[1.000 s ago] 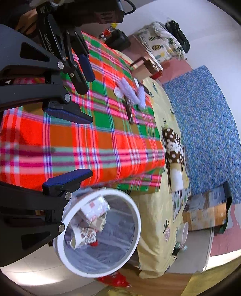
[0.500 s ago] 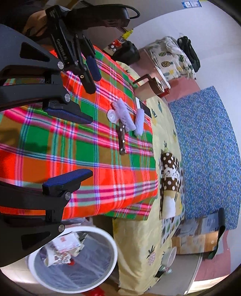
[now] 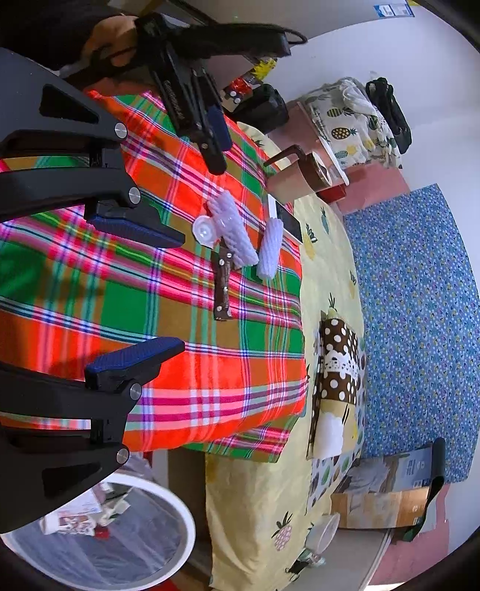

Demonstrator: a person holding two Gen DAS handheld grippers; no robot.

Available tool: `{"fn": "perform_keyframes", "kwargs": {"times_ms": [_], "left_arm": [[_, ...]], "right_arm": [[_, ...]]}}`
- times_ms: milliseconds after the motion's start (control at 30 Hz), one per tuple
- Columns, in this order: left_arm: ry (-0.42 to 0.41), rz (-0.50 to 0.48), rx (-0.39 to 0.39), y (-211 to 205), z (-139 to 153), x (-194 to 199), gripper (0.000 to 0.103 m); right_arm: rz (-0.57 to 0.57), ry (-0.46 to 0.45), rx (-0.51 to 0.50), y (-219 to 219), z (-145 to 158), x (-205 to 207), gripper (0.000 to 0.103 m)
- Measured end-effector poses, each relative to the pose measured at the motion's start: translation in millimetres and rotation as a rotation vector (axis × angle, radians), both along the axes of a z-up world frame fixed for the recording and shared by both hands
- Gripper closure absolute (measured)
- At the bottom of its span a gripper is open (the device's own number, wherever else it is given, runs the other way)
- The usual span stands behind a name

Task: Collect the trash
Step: 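Grasp the white foam net with the left gripper while the right grasps the clear plastic cup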

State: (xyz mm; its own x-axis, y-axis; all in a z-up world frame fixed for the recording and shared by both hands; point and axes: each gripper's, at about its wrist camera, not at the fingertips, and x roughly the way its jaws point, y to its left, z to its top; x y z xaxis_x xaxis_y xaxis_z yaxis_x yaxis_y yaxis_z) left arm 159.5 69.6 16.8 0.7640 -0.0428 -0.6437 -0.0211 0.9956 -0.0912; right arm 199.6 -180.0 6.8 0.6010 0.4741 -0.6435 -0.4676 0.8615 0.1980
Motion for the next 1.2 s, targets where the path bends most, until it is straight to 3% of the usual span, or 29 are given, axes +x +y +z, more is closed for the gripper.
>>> {"fn": "perform_keyframes", "kwargs": {"times_ms": [533, 567, 633, 733, 833, 1200], "left_arm": [[0.105, -0.097, 0.058, 17, -46, 73, 0.047], [0.108, -0.108, 0.058, 15, -48, 75, 0.049], [0.126, -0.132, 0.055, 11, -51, 77, 0.071], [0.124, -0.134, 0.058, 10, -52, 75, 0.083], [0.115, -0.126, 0.048, 12, -48, 69, 0.088], [0.092, 0.022, -0.015, 41, -30, 15, 0.090]], "right_arm": [[0.009, 0.058, -0.005, 10, -16, 23, 0.051], [0.008, 0.061, -0.005, 11, -17, 23, 0.051], [0.010, 0.067, -0.006, 12, -18, 25, 0.051], [0.017, 0.071, -0.008, 14, -18, 27, 0.051], [0.028, 0.072, -0.007, 17, -18, 26, 0.051], [0.105, 0.066, -0.008, 47, -18, 22, 0.051]]}}
